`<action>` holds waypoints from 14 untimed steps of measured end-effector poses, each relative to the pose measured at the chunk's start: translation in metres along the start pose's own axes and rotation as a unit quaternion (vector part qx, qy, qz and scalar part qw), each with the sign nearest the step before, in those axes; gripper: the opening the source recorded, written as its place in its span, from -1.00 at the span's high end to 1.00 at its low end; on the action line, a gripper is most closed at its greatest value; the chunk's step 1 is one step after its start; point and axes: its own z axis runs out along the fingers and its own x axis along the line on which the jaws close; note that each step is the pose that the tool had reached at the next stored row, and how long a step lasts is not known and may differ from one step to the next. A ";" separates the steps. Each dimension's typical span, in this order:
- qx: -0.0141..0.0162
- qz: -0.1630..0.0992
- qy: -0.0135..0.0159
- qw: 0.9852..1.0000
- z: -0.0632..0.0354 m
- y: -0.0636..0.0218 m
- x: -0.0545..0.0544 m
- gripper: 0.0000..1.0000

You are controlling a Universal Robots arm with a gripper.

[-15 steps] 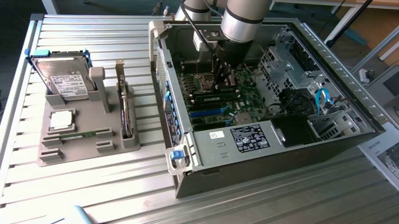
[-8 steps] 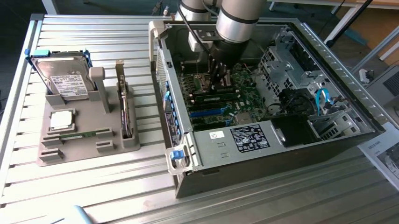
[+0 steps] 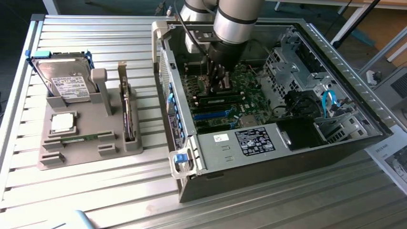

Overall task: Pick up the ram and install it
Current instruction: 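Press down the ram until it locks into place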

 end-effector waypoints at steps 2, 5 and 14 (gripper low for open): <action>0.000 0.000 0.000 1.000 0.0001 0.0039 0.000 0.80; 0.001 0.000 0.000 1.000 0.0001 0.0078 0.000 0.80; 0.001 0.000 0.000 1.000 0.0004 0.0189 0.000 0.80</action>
